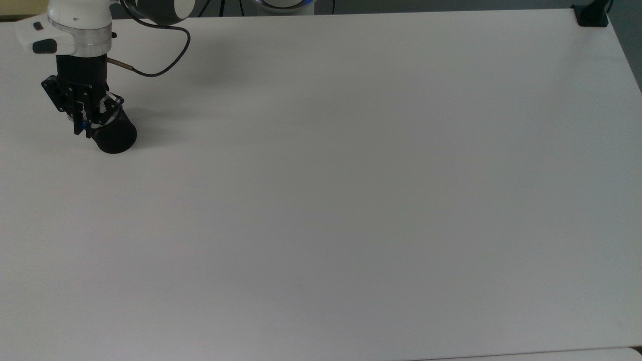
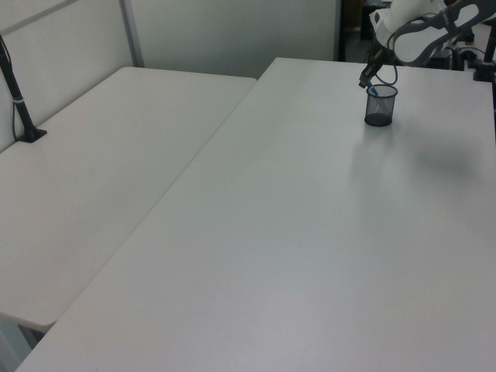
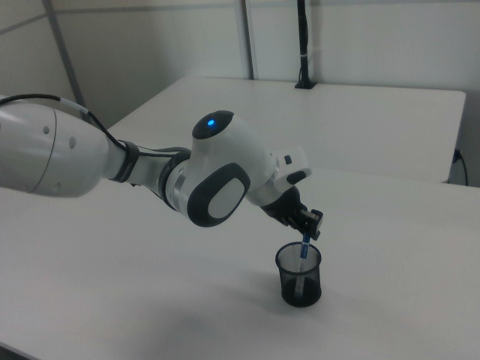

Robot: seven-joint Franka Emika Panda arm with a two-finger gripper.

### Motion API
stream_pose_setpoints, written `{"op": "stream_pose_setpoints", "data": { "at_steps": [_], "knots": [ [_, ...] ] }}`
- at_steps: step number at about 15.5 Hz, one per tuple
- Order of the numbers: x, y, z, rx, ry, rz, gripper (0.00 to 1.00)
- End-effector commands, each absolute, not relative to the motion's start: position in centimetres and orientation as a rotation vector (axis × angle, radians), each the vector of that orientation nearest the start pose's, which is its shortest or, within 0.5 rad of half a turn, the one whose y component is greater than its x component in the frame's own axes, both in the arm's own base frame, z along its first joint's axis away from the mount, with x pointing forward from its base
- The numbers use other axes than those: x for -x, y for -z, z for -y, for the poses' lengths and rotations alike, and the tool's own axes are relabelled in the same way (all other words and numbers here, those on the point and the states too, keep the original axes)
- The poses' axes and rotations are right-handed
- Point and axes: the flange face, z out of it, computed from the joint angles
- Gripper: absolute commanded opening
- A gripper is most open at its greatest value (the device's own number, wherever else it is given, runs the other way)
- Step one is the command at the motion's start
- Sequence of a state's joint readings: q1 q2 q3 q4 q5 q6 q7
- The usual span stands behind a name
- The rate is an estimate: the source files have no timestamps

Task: Remove the marker
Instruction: 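Lift the marker straight up out of the pen cup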

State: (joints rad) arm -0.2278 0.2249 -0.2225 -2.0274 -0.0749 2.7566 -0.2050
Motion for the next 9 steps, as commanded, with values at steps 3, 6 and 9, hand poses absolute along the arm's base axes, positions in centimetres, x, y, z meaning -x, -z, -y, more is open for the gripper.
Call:
{"op": "stream_pose_setpoints", "data": {
  "at_steps": [3, 6, 9],
  "knots": [
    [-56.3, -44.4, 25.8, 3.254, 0.839, -0.311, 0.0],
    [-56.1, -48.0, 24.8, 3.192, 0.837, -0.36, 0.0],
    [-55.3, -53.1, 23.9, 3.161, 0.848, -0.357, 0.0]
  ]
}}
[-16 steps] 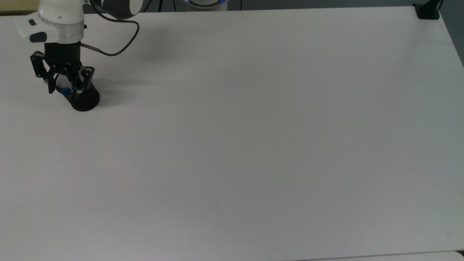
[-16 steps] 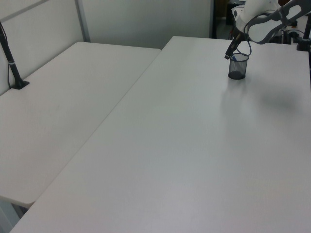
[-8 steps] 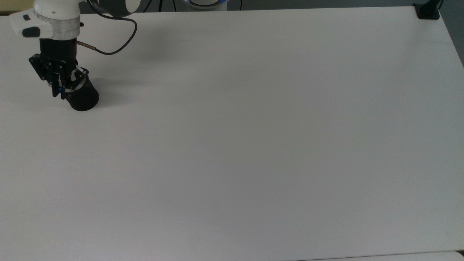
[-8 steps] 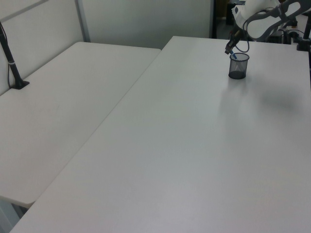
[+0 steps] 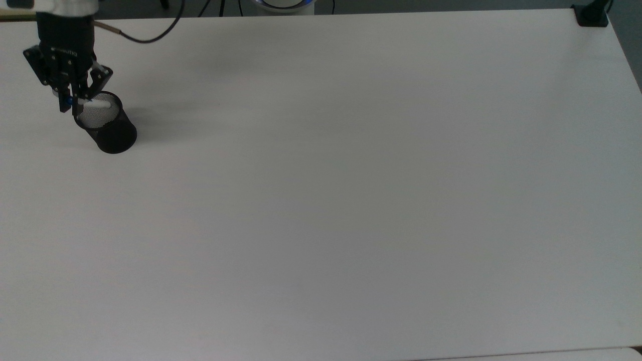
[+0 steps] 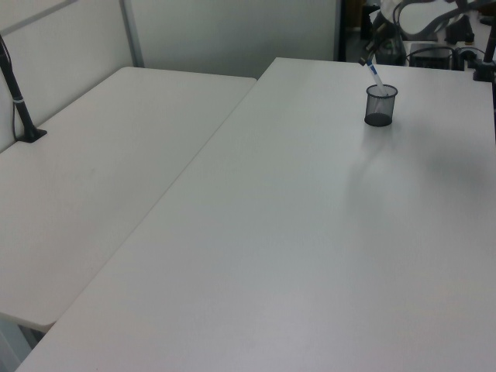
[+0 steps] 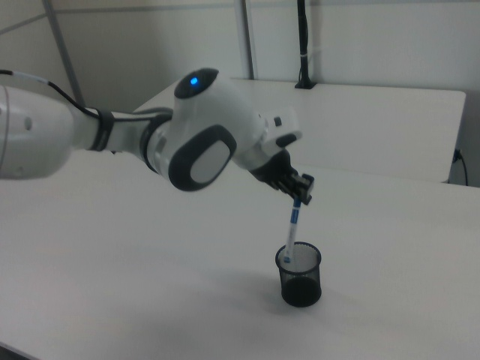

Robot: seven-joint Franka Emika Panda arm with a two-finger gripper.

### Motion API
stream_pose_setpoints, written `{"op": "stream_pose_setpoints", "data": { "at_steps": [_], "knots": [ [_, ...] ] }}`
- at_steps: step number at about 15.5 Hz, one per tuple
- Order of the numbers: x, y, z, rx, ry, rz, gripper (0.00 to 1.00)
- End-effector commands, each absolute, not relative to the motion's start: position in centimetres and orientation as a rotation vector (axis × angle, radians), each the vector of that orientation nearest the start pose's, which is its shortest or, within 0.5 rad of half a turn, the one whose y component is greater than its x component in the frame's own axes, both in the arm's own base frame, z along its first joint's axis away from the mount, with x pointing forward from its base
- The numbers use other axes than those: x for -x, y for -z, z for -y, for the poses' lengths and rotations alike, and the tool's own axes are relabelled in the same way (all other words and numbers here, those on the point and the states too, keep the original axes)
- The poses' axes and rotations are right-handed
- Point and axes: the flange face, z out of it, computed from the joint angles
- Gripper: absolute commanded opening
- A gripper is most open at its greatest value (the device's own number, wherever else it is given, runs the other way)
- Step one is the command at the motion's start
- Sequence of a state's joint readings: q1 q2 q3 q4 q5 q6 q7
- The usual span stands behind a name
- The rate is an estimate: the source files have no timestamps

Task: Remove the marker
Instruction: 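Lift the marker straight up out of the pen cup, then carry the marker away from the cup and lower it to the table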

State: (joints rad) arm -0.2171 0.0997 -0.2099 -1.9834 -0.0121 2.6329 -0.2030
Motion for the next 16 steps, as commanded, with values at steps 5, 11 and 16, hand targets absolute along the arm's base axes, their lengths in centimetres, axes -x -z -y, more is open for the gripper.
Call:
{"op": "stream_pose_setpoints", "data": {
  "at_steps": [5, 11, 16],
  "knots": [
    [-54.4, -58.5, 19.6, 3.171, 0.513, -0.18, 0.0],
    [-57.3, -52.9, 10.7, 3.151, 0.19, 0.11, 0.0],
    [-60.5, -44.1, 7.3, 3.142, 0.115, 0.197, 0.0]
  ]
}}
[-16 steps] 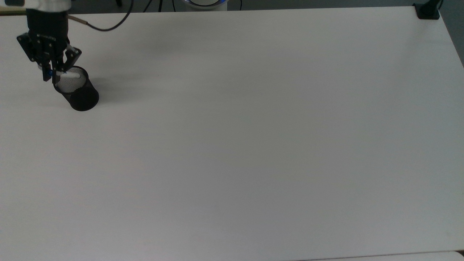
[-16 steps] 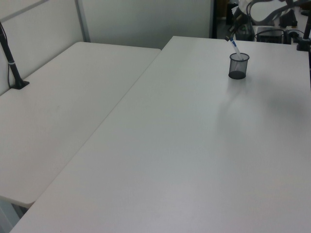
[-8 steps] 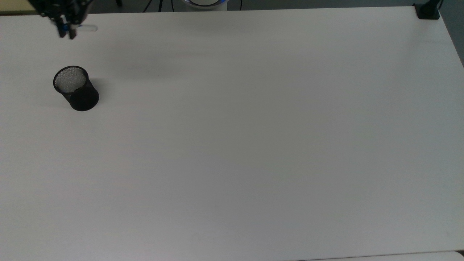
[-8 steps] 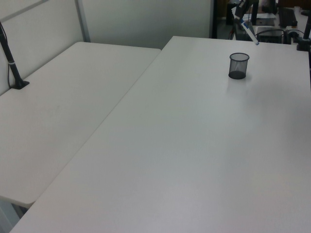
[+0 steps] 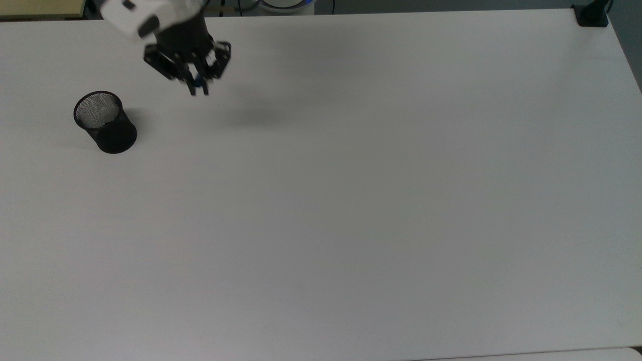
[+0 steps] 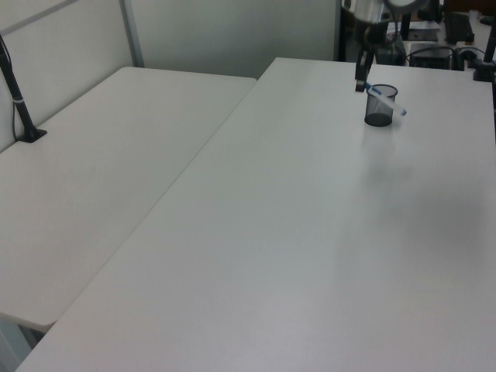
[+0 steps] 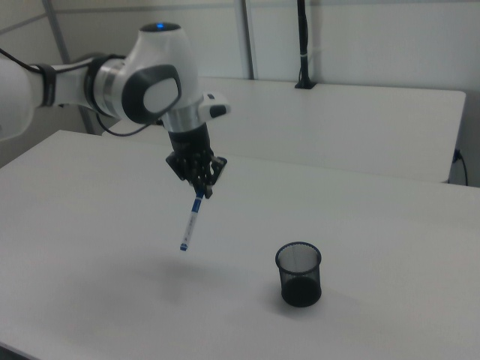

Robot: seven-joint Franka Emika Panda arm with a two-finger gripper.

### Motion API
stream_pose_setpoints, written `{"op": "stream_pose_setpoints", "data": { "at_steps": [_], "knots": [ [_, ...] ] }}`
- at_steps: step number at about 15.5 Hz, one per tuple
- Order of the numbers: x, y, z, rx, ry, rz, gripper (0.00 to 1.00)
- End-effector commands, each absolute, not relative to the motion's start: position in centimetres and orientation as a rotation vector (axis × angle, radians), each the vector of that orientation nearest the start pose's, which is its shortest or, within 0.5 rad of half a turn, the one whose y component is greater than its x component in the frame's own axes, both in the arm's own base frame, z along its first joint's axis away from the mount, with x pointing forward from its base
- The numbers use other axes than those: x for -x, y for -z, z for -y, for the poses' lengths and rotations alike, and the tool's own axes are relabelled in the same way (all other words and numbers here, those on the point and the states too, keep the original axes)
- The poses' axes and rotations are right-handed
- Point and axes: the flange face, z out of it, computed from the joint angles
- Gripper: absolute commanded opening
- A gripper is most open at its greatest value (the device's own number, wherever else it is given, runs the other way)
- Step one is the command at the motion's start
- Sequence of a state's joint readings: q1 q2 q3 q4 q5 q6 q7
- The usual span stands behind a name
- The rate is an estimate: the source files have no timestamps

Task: Remove the marker
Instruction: 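Carry the marker away from the cup and lower it to the table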

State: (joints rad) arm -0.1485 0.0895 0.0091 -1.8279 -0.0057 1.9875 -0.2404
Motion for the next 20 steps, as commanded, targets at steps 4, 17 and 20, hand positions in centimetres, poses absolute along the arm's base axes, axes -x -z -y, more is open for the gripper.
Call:
{"op": "stream_pose_setpoints", "data": {
  "at_steps": [4, 17, 20],
  "knots": [
    [-61.7, -39.0, 5.7, 3.167, 0.138, 0.154, 0.0],
    [-62.0, -36.4, 5.6, 3.169, 0.217, 0.077, 1.0],
    [-61.9, -37.7, 5.7, 3.168, 0.241, 0.058, 1.0]
  ]
}}
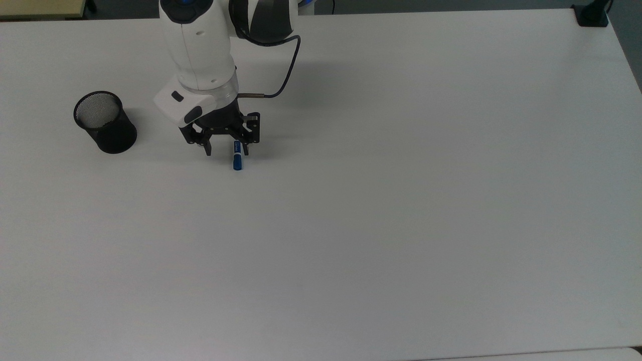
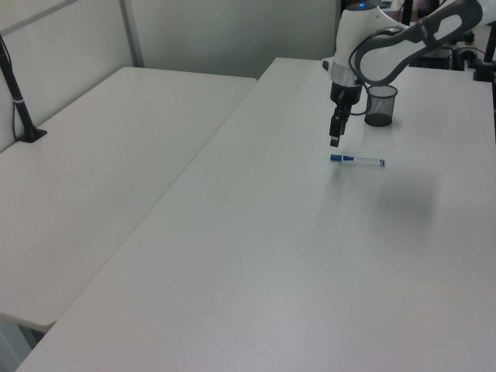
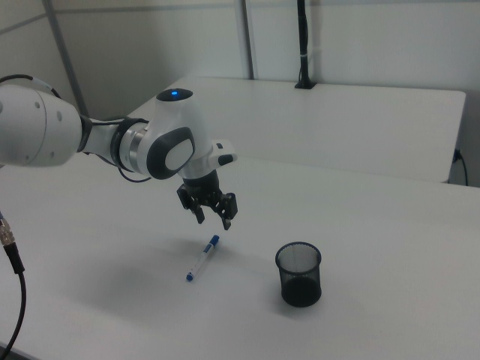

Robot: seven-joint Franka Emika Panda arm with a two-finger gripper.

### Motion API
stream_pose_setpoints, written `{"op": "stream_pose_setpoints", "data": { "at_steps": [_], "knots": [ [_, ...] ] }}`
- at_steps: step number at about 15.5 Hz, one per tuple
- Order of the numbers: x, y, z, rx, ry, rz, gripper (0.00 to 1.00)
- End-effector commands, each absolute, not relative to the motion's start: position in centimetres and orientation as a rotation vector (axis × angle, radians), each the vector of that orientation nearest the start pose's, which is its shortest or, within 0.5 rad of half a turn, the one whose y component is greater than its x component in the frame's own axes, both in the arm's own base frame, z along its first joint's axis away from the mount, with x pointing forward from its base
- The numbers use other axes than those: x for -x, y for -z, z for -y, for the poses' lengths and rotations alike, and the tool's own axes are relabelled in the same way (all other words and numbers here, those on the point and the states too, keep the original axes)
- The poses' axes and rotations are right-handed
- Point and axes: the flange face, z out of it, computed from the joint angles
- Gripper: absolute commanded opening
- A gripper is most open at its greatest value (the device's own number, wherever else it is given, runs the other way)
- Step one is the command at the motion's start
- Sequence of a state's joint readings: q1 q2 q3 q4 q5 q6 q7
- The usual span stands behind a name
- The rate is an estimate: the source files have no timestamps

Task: Remove the marker
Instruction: 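Open the gripper to release the marker and raise it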

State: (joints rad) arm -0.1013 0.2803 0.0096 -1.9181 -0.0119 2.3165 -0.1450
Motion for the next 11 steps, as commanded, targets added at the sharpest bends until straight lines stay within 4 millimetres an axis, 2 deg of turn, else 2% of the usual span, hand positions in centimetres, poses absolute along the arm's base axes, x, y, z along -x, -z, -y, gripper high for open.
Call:
{"op": "stream_pose_setpoints", "data": {
  "at_steps": [1, 3, 8, 11],
  "knots": [
    [-61.8, -38.6, 5.9, 3.167, 0.263, 0.022, 1.0],
    [-61.2, -41.1, 6.0, 3.166, 0.262, -0.041, 1.0],
    [-58.8, -51.2, 7.7, 3.166, 0.145, -0.117, 1.0],
    [-56.7, -55.4, 7.5, 3.149, 0.195, -0.276, 1.0]
  ]
}}
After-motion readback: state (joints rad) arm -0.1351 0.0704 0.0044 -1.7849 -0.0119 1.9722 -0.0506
